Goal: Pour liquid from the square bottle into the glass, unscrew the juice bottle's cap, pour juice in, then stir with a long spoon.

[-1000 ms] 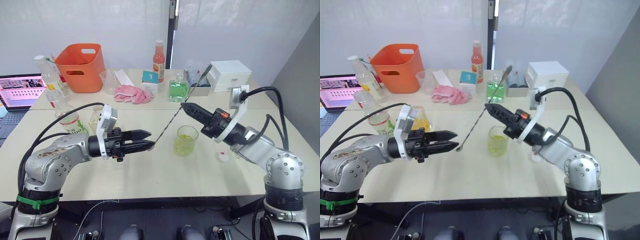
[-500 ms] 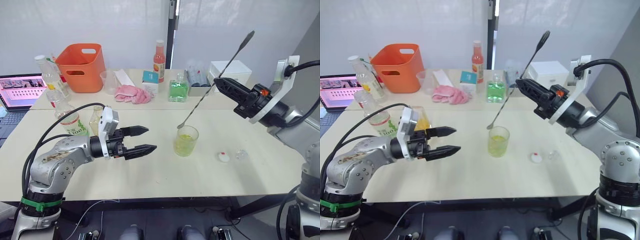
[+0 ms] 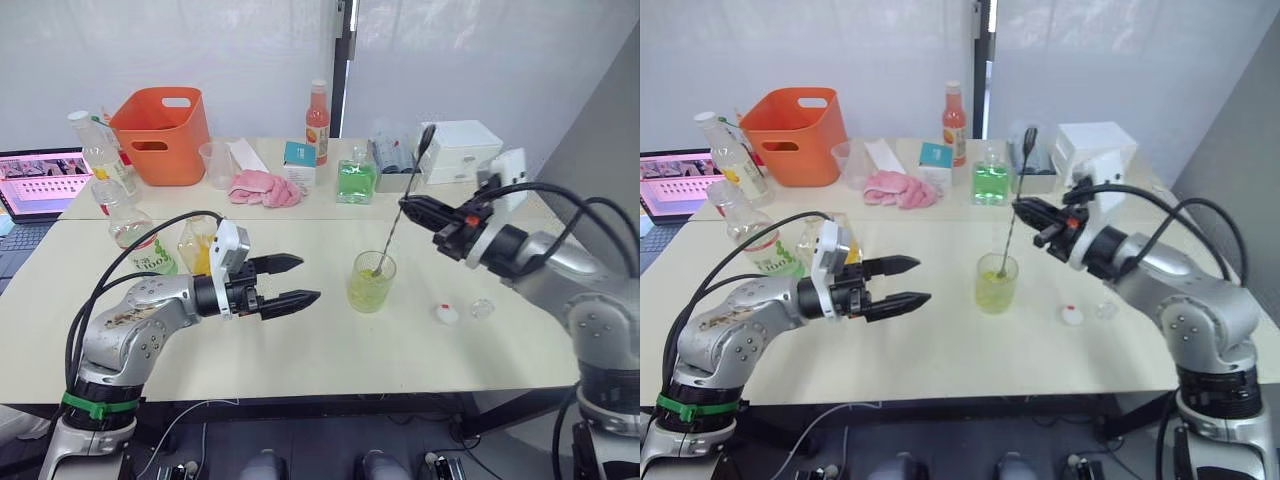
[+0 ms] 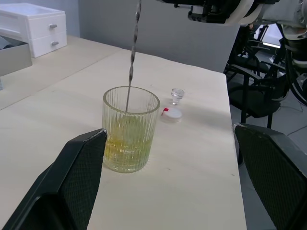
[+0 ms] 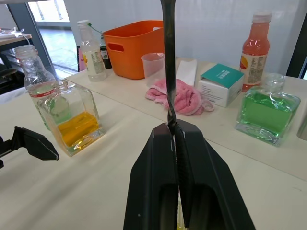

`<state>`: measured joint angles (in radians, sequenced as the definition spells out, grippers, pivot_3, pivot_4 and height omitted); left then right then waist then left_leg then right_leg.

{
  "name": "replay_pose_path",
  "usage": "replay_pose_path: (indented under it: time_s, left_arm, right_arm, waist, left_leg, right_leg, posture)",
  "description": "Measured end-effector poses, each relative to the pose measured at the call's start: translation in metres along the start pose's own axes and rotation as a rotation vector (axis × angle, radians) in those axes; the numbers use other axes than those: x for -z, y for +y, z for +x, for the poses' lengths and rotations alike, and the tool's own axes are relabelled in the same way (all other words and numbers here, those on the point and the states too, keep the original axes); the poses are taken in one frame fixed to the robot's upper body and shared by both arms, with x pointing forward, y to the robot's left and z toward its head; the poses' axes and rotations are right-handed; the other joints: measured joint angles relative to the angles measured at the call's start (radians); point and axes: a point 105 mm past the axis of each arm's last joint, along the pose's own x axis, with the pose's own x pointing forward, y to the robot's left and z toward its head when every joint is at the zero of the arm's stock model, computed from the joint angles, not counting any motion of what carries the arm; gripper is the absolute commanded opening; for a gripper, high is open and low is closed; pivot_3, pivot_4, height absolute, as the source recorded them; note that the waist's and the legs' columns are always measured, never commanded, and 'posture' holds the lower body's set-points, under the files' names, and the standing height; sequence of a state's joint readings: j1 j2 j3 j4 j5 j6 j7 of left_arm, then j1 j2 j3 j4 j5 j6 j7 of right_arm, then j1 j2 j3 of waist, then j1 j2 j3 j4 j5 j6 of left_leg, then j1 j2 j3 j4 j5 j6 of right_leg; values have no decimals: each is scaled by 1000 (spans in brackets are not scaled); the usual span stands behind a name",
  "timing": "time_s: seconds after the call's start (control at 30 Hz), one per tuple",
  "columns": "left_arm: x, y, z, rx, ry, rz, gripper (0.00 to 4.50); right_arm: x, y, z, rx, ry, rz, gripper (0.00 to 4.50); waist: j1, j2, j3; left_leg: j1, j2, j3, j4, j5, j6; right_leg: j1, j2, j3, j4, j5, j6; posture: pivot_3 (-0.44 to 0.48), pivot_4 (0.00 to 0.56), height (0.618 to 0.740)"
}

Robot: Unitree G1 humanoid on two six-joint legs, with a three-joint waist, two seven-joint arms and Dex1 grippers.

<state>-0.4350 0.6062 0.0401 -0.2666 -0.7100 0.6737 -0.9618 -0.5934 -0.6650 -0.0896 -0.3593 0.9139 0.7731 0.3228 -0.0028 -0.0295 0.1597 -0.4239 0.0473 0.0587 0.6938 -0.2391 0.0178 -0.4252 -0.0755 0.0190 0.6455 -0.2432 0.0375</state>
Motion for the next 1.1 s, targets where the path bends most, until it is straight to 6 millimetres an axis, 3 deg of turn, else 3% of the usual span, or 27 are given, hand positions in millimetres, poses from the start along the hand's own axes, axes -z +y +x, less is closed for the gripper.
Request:
replay_pose_path:
  time_s: [0.27, 0.4, 0.63, 0.93, 1.1]
  left_arm:
    - [0, 0, -1, -1, 9, 4, 4477]
    - [0, 0, -1, -3, 10, 4, 4477]
    - [0, 0, 0, -5, 6, 6, 4477]
    - [-1, -2, 1, -3, 5, 12, 4477]
    - [-1, -1, 0, -4, 5, 11, 4477]
  right_arm:
    - [6, -13, 7, 56, -8, -88, 0]
    - [9, -14, 0, 37, 25, -132, 0]
    - [13, 1, -9, -56, 85, -151, 0]
    - [9, 12, -1, -101, 48, -47, 0]
    - [15, -4, 8, -42, 18, 1, 0]
  waist:
    - [4, 0, 0]
    - [8, 0, 0]
    - [9, 0, 0]
    - [8, 0, 0]
    - [10, 0, 0]
  left_leg:
    - [0, 0, 0, 0, 0, 0]
    - [0, 0, 0, 0, 0, 0]
    - [0, 0, 0, 0, 0, 0]
    - [0, 0, 0, 0, 0, 0]
    - [0, 0, 0, 0, 0, 0]
  right_leg:
    - [0, 0, 0, 0, 0, 0]
    - [0, 0, -1, 0, 0, 0]
    - [0, 0, -1, 0, 0, 0]
    - [0, 0, 0, 0, 0, 0]
    - [0, 0, -1, 0, 0, 0]
  posture:
    - [0, 150, 715]
    - [0, 150, 715]
    - [0, 150, 715]
    - [0, 150, 715]
    - [0, 150, 715]
